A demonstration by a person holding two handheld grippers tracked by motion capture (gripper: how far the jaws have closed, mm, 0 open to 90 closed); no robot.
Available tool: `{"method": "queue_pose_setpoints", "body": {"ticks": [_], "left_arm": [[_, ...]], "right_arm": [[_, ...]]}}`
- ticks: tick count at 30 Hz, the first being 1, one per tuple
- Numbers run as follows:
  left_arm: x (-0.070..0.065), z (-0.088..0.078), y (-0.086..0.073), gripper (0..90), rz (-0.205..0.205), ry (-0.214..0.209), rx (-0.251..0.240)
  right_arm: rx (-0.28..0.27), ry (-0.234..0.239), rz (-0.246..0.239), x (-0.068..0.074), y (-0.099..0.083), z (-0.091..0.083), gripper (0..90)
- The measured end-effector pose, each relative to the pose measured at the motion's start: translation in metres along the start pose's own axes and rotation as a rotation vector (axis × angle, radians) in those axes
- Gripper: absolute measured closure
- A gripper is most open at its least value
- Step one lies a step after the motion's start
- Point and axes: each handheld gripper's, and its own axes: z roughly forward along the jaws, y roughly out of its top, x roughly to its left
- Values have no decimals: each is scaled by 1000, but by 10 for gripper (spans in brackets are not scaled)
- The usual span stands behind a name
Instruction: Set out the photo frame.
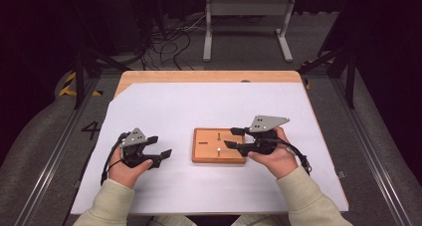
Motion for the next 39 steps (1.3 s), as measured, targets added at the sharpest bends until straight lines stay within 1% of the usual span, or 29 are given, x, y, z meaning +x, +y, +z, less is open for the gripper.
{"method": "queue_pose_setpoints", "body": {"ticks": [3, 4, 5, 7, 11, 14, 17, 21, 24, 27, 33, 34, 36, 37, 38, 39], "left_arm": [[0, 1, 0, 249, 4, 9, -2], [0, 1, 0, 249, 4, 9, -2], [0, 1, 0, 249, 5, 12, -5], [0, 0, 0, 249, 12, 15, -5], [0, 0, -1, 243, 6, 17, -8], [0, 0, -1, 237, 7, 20, -9], [1, 0, -1, 237, 8, 20, -9], [1, 0, -2, 237, 3, 24, -14], [1, 0, -2, 237, 2, 24, -15], [1, 1, -2, 237, 3, 24, -13], [1, 1, -2, 237, 11, 20, -10], [0, 1, -2, 237, 8, 20, -12], [1, 1, -2, 237, 12, 21, -11], [1, 1, -2, 237, 12, 21, -11], [0, 1, -2, 238, 8, 21, -11], [1, 1, -2, 237, 10, 22, -12]], "right_arm": [[24, 21, -14, 4, 1, 7, 492], [24, 21, -14, 4, 1, 7, 492], [39, 27, -20, 7, 1, 9, 487], [59, 26, -27, 9, 1, 13, 482], [90, 22, -30, 12, -3, 22, 480], [118, 35, -37, 13, -7, 33, 508], [131, 43, -48, 14, -12, 41, 539], [147, 48, -45, 13, -17, 48, 563], [169, 54, -40, 13, -22, 53, 600], [184, 57, -51, 12, -26, 57, 651], [203, 45, -105, 11, -29, 60, 797], [207, 45, -108, 11, -29, 60, 827], [209, 29, -134, 12, -28, 60, 834], [209, 29, -134, 12, -28, 60, 834], [214, 21, -166, 15, -28, 60, 834], [215, 17, -181, 16, -28, 60, 834]]}}
